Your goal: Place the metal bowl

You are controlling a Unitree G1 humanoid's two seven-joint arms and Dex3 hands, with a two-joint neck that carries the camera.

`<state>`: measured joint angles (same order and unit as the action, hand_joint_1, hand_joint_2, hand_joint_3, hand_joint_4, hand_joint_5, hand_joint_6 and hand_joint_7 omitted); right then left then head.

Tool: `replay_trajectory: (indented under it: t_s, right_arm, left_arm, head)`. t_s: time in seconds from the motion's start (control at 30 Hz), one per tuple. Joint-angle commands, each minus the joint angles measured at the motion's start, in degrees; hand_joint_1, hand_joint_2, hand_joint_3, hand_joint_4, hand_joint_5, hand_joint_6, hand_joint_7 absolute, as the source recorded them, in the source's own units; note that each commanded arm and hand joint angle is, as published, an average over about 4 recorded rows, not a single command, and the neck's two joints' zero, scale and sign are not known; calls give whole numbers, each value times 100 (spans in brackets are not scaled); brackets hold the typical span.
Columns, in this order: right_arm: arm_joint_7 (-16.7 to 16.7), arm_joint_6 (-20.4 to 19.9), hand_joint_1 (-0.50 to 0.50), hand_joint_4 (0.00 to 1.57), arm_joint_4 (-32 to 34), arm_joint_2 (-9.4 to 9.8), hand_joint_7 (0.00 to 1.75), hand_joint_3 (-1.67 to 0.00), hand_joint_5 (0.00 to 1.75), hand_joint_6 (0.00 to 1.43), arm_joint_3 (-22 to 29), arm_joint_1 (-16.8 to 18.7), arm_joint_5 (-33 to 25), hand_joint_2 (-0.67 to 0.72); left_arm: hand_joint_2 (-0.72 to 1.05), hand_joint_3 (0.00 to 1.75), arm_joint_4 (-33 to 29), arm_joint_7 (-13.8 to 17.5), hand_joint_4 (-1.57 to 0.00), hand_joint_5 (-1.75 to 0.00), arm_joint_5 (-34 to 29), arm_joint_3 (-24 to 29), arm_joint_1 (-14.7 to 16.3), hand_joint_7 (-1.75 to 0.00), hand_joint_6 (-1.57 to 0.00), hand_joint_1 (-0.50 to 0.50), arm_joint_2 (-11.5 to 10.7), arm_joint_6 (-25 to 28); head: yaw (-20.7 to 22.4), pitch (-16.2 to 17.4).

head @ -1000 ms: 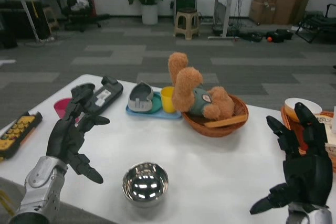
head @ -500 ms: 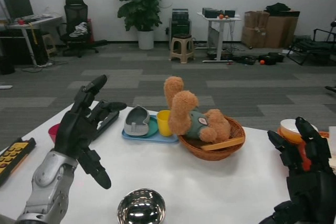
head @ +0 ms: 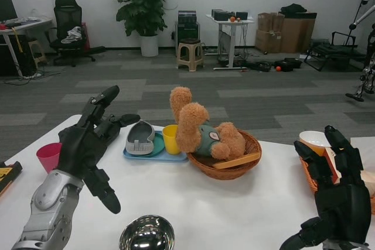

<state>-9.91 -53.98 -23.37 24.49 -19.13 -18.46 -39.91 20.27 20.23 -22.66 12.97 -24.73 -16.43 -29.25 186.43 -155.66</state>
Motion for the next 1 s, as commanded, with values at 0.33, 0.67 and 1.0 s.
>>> replay_trajectory:
  t_s: [0.33,0.67,1.0]
  right_arm:
    - [-2,-51,17,44,-115,28,56,-16,58,0,61,-235,19,65]
    - [-2,-51,17,46,-168,21,56,-16,58,0,65,-244,19,66]
    - [-2,-51,17,46,-216,21,56,-16,58,0,68,-325,27,66]
  left_arm:
    - [16,7,192,-2,0,-82,157,-38,-169,-42,0,-48,-41,24]
    - [16,4,294,-2,0,-82,157,-117,-254,-42,0,-48,-36,24]
    - [16,4,390,2,0,-82,122,-163,-274,-42,0,-48,-27,29]
  head:
    - [23,21]
    - [-17,88]
    - [-23,85]
